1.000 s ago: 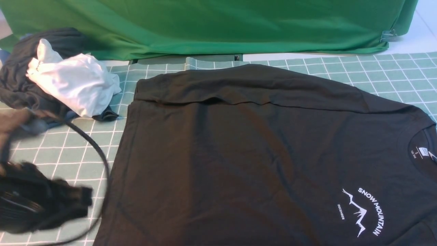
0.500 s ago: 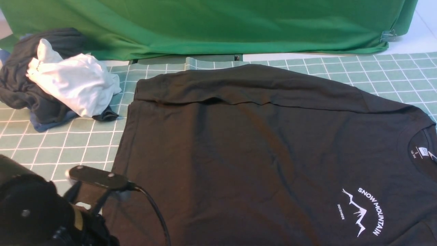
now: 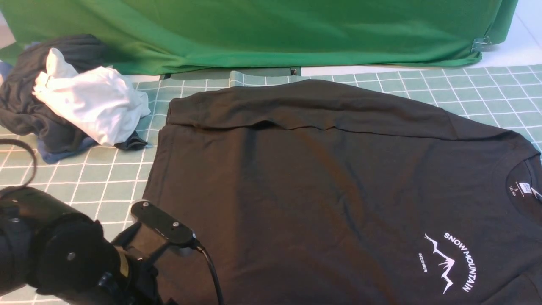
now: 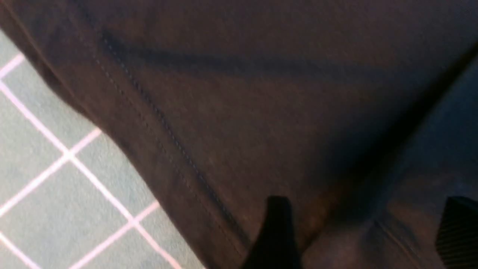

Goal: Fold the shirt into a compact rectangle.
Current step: 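Grasp the left edge of the dark T-shirt lying flat on the table, then fold the left side of the black T-shirt inward over its body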

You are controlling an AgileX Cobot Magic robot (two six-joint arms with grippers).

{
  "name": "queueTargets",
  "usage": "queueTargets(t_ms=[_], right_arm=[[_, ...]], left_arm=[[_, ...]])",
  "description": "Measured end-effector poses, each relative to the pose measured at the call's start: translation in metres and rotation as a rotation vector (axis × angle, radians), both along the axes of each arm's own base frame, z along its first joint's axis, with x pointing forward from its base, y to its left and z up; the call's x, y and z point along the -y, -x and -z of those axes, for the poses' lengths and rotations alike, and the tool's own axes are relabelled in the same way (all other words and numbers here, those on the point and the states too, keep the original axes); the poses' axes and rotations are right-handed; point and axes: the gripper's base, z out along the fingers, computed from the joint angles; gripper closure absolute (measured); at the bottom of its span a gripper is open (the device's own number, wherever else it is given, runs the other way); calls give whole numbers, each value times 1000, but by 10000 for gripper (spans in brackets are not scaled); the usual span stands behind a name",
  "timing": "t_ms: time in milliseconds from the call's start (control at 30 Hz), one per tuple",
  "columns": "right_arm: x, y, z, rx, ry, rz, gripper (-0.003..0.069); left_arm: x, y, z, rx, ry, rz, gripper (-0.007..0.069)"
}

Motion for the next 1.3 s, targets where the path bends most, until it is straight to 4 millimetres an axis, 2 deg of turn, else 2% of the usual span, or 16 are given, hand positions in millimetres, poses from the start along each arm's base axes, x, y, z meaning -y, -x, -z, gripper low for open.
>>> queueTargets(t_ms=[133,267,367,433,500,600,733,867,967,1000,1033,1067,1200,1233,1267,1300], right_arm=[[0,0,0,4,6,-5,640],[0,0,0,7,11,-8,640],[0,0,0,8,13,-10,640],[0,0,0,8,13,-10,637],[0,0,0,10,13,-9,636],[0,0,0,12,13,-8,634],[0,-1,-1,15,12,-6,632],[0,-1,-1,21,11,-3,629],[0,-1,-1,22,11,-3,625],[0,-1,-1,23,11,-2,624],[0,-1,-1,27,10,0,624],[0,-1,-1,27,10,-1,624],[0,-1,-2,29,10,0,621],[0,-1,-2,29,9,0,621],[1,-2,-2,33,9,2,620],[1,-2,-2,33,9,2,620]], left_arm=[[2,-3,14,-63,-32,-13,38],[3,-5,26,-118,-57,-25,87],[4,-4,26,-137,-55,-34,175],[4,0,26,-181,-52,-51,372],[4,1,26,-200,-51,-57,498],[3,4,25,-228,-61,-57,589],[4,3,18,-268,-77,-48,604],[8,-2,-11,-250,-57,-34,606],[12,-10,-38,-161,-6,-28,606],[13,-11,-42,-150,1,-29,607],[15,-16,-57,-89,26,-30,607],[16,-18,-61,-76,30,-30,607],[16,-40,-94,86,39,-65,607],[16,-42,-97,98,43,-71,607],[14,-55,-109,155,58,-107,607],[13,-58,-111,166,62,-111,607]])
